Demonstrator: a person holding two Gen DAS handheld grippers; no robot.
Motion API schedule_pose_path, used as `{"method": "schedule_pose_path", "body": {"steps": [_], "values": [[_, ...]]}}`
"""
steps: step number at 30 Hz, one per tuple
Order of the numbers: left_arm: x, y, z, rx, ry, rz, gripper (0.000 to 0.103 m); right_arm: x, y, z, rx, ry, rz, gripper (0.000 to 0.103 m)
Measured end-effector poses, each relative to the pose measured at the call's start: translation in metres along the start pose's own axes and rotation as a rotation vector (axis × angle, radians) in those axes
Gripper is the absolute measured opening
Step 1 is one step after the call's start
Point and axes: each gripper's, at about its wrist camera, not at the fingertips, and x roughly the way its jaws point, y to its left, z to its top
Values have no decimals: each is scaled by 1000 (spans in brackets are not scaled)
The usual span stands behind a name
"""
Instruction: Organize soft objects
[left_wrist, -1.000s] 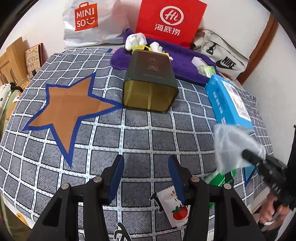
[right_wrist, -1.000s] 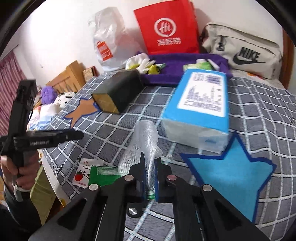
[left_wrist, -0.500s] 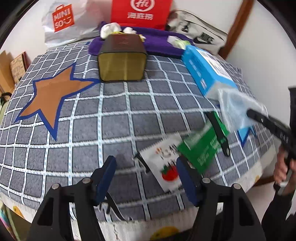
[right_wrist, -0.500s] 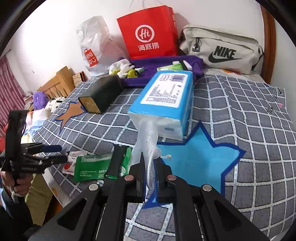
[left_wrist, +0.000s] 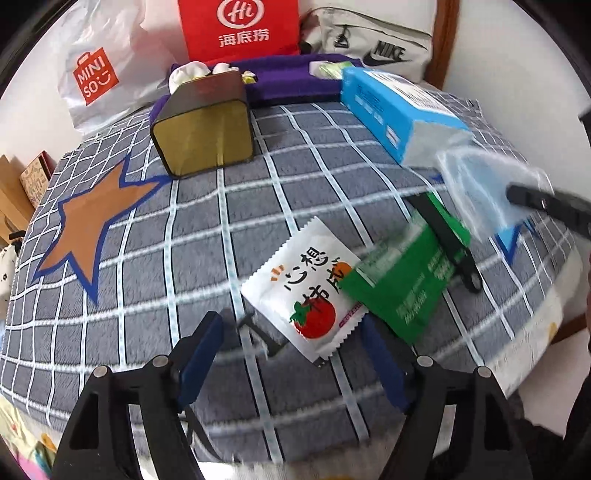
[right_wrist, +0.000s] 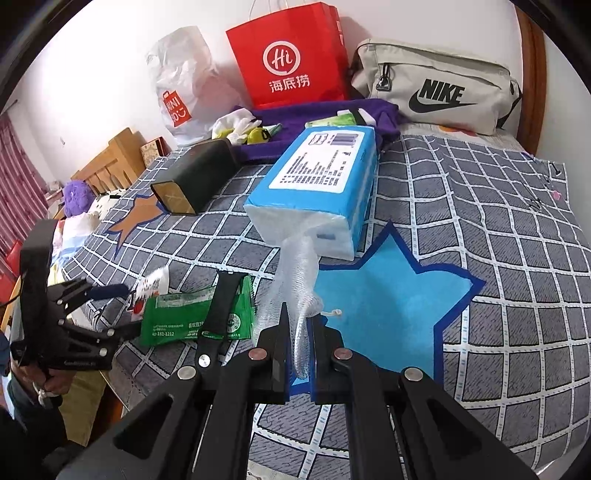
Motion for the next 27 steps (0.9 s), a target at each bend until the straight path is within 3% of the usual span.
{"method": "schedule_pose_path", "body": {"steps": [5, 16, 19, 21, 22, 24, 27], "values": [[12, 10, 24, -38, -35, 74, 77, 7, -1, -1, 0, 21, 9, 7], [25, 22, 45, -81, -53, 36, 77, 32, -5, -10, -13, 91, 12, 10], [21, 27, 41, -117, -60, 15, 75, 29, -6, -8, -27, 103, 15, 26], [19, 31, 39, -130, -67, -1, 75, 26, -7, -8, -47, 97, -10, 63], [18, 32, 37, -137, -68, -2, 75, 24, -6, -9, -61, 87, -41, 70], [16, 36, 35, -148, -66, -2, 75, 21, -5, -10, -101, 67, -110, 75], [14, 42, 33, -161, -74, -15, 75, 26, -5, -11, -117, 101, -126, 75]]}}
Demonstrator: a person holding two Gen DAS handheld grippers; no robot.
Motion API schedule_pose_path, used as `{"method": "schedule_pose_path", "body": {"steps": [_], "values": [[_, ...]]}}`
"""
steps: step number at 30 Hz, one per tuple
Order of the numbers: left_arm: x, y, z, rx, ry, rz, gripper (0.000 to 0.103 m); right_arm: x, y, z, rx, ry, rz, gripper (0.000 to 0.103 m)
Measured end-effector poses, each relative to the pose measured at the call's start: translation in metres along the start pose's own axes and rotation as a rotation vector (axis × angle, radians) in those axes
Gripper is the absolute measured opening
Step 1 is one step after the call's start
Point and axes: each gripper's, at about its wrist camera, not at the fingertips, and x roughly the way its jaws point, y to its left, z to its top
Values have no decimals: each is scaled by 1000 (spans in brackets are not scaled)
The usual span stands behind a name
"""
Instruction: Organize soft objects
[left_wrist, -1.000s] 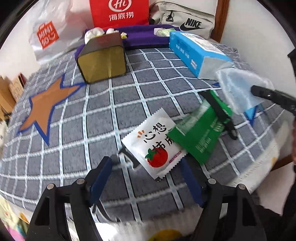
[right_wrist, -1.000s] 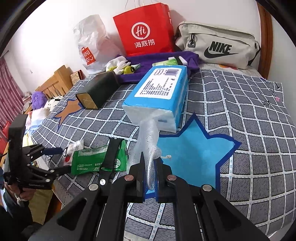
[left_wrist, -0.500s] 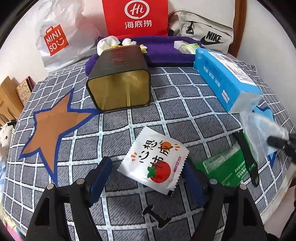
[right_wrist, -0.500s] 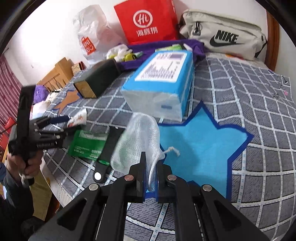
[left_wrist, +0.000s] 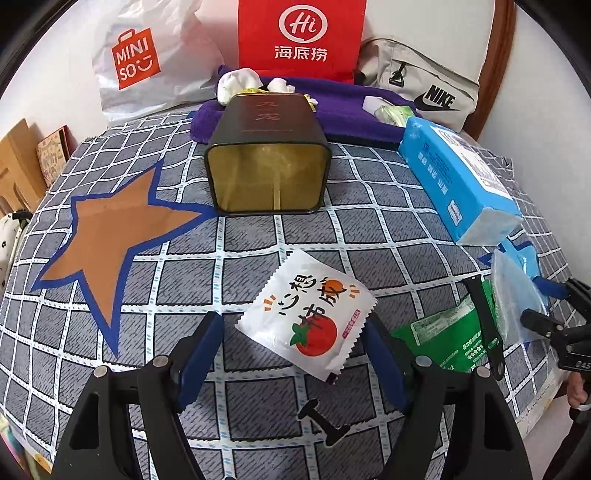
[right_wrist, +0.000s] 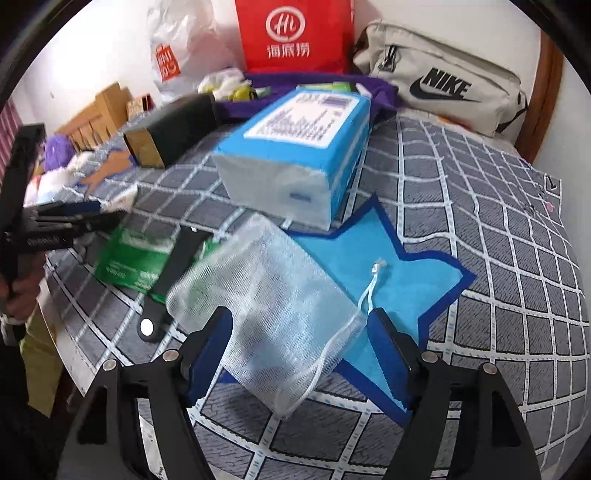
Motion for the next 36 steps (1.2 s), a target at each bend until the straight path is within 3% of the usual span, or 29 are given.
{"method": "schedule_pose_path", "body": {"steps": [2, 6, 9, 19, 22, 25, 28, 36], "values": [[1, 2, 0, -1, -3, -16, 75, 2, 0, 2, 14, -9, 14, 77], [4, 0, 2, 23, -2, 9, 75, 10, 3, 5, 43, -17, 42, 95], [6, -1, 4, 14, -20, 7, 75, 16, 9, 5, 46, -33, 39, 103], [15, -11, 13, 68, -12, 47, 74, 21, 14, 14, 105, -37, 21, 103], [16, -11, 15, 66, -24, 50, 59, 24, 28, 14, 59, -39, 19, 103], [16, -10, 17, 62, -29, 47, 53, 26, 39, 12, 23, -45, -10, 101], [14, -6, 17, 44, -33, 37, 41, 23, 41, 12, 18, -62, -44, 82], [9, -3, 15, 24, -29, 15, 29, 16, 30, 15, 38, -69, -33, 19]]}}
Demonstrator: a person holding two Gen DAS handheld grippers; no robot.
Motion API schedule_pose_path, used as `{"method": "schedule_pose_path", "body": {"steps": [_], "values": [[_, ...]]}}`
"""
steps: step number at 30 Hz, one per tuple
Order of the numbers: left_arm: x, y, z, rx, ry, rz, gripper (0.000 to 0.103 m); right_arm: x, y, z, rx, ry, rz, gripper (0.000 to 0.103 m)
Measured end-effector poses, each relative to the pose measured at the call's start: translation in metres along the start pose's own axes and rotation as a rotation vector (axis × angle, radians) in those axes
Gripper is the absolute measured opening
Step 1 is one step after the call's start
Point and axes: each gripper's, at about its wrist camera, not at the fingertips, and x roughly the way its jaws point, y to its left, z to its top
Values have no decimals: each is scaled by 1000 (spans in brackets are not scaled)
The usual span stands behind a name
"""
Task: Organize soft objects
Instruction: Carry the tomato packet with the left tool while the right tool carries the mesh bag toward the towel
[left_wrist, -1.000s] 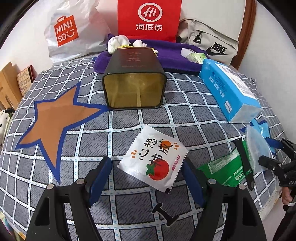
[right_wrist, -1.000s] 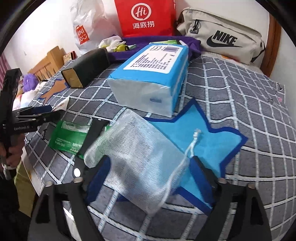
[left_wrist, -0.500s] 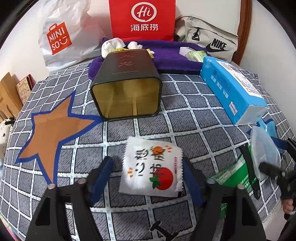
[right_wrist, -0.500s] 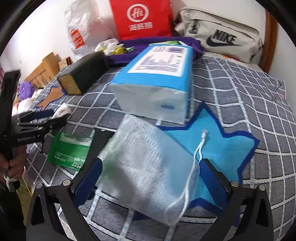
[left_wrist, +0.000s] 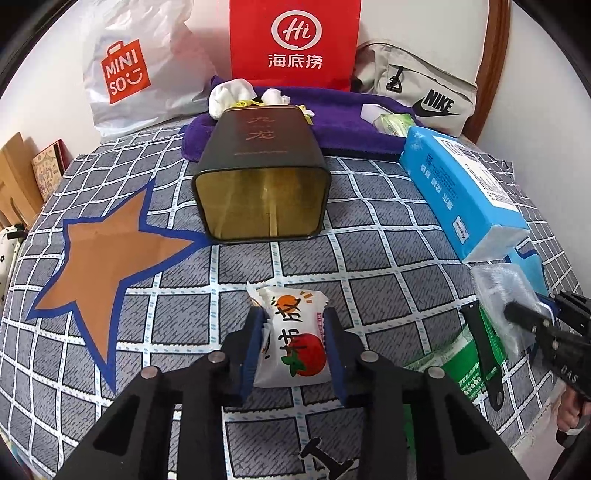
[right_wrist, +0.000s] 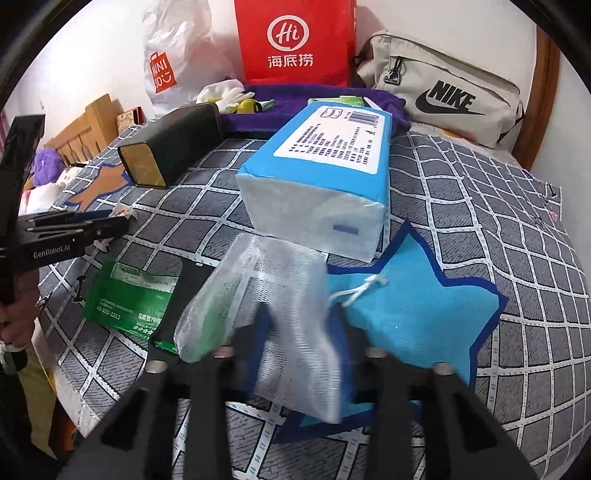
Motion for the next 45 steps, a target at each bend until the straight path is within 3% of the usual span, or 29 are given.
{"method": "schedule_pose_path", "body": {"steps": [3, 12, 20, 30, 45], "values": [[-5, 1, -2, -9, 1, -16, 26, -2, -5, 1, 38, 4, 51, 12], [-28, 9, 2, -52, -14, -9, 25, -28, 0, 13, 47, -42, 100, 11], [-49, 15, 16, -77, -31, 36, 25, -52, 3, 35, 27, -96, 109, 11], [-73, 23, 45, -100, -73, 38, 25, -74, -2, 69, 3, -155, 97, 11], [-70, 20, 106, -82, -88, 54, 25, -47, -25, 144, 31, -158, 84, 11]]}}
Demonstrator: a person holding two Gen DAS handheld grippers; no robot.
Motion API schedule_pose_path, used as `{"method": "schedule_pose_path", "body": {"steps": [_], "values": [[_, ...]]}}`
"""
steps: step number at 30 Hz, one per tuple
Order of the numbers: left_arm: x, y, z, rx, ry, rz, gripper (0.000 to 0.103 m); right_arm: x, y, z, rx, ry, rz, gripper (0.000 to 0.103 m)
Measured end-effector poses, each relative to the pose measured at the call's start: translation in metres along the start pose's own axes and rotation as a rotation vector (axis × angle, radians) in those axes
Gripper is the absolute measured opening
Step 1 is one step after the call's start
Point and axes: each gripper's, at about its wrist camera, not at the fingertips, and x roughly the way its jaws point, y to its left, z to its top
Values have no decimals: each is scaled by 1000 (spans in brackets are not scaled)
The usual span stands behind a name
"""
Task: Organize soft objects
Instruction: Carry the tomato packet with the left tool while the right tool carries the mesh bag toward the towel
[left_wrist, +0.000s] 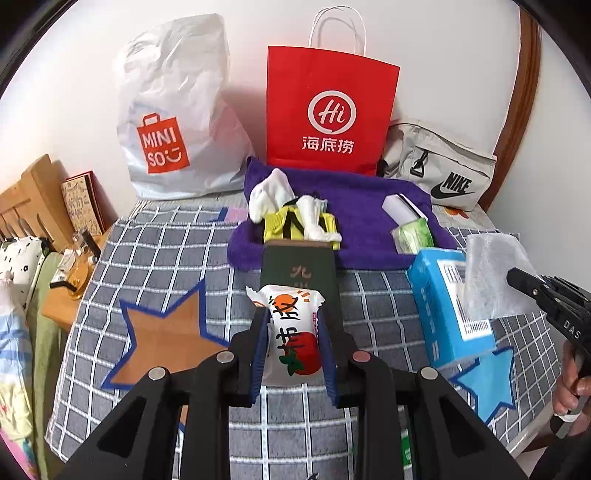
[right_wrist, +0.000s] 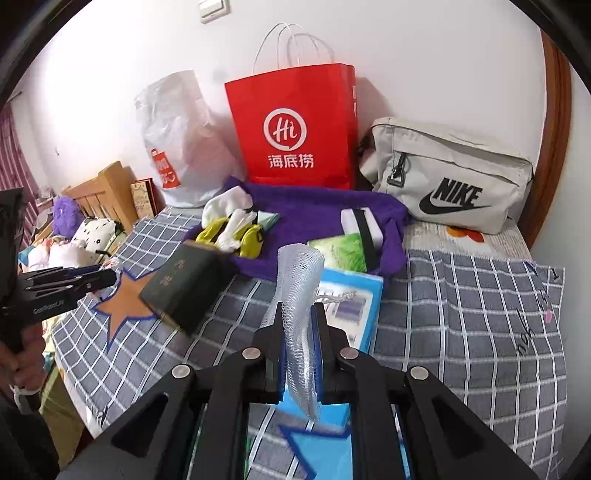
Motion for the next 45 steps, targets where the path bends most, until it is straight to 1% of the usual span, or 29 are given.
{"method": "schedule_pose_path", "body": {"steps": [4, 9, 13, 16, 23, 27, 31, 34, 37, 40, 42, 45], "values": [[11, -1, 16, -5, 3, -1, 25, 18, -7, 17, 9, 12, 9, 12], [25, -1, 31, -16, 9, -2, 25, 30, -10, 37, 8, -18, 29, 12], [38, 2, 44, -36, 20, -11, 25, 42, -15, 56, 4, -15, 33, 12], [46, 3, 54, -45, 22, -8, 25, 49, -18, 72, 4, -14, 32, 12], [61, 9, 77, -67, 25, -14, 26, 62, -25, 114, 17, -63, 9, 12], [76, 13, 86, -83, 42, -9, 26, 75, -30, 127, 21, -75, 0, 13], [94, 18, 93, -96, 70, -8, 26, 99, -37, 130, 36, -42, 20, 13], [104, 21, 99, -108, 77, -15, 26, 116, -37, 130, 17, -15, 29, 13], [117, 21, 106, -112, 87, -14, 27, 129, -37, 127, -4, 5, 41, 13], [130, 19, 113, -114, 103, -9, 27, 144, -43, 120, 1, 35, 51, 13], [138, 18, 117, -125, 111, -16, 27, 156, -49, 116, 4, 82, 47, 13], [151, 16, 122, -130, 121, -26, 27, 166, -56, 115, 7, 103, 41, 13]]}}
